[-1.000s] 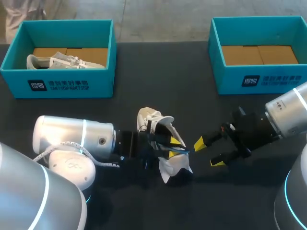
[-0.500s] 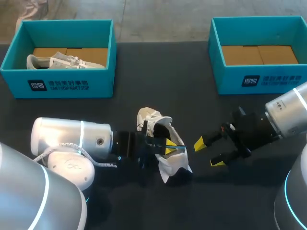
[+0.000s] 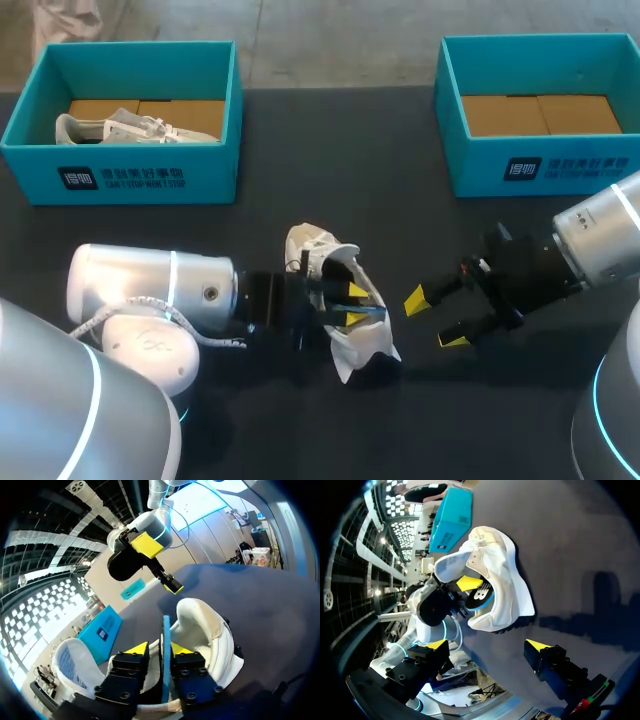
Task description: Take the shoe out of the shoebox, open the shoe tongue, remove and reinsert the insole, then place the shoe into the shoebox
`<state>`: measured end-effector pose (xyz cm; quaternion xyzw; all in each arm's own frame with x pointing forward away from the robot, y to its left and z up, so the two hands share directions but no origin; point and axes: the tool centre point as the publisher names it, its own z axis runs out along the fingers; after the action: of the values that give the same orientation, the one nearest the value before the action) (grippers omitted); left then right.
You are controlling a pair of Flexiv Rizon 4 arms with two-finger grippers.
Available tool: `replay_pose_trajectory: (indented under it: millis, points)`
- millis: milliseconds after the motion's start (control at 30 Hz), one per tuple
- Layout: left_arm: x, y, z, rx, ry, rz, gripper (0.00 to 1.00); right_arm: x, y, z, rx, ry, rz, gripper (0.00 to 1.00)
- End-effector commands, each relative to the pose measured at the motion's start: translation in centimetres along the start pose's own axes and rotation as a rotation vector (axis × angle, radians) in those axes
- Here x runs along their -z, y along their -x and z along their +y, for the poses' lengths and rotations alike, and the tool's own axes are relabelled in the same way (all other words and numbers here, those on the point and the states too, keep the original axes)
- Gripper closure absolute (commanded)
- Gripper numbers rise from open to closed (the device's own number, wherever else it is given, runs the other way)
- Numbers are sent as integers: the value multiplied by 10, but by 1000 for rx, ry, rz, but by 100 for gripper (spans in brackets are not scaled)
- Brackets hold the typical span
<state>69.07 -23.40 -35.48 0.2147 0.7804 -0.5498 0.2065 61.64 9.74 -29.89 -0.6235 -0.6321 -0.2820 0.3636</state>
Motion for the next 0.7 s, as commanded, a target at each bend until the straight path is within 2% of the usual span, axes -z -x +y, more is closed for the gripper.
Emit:
replay_pose_trajectory:
  millis: [33, 467, 500, 567, 600, 700]
  points:
    - [1, 1, -3, -6, -15, 2, 64, -1, -1, -1, -1, 2, -4, 0]
    - [0, 1, -14, -19, -47, 23, 69, -1, -1, -1, -1, 2, -4, 0]
    - [0, 1, -14, -19, -48, 24, 73, -1, -1, -1, -1, 2, -4, 0]
    - [0, 1, -15, -22, -50, 26, 96, -1, -1, -1, -1, 2, -4, 0]
    - [0, 1, -15, -24, -50, 28, 100, -1, -1, -1, -1, 2, -4, 0]
    - [0, 0, -15, -33, -51, 40, 100, -1, -1, -1, -1, 2, -4, 0]
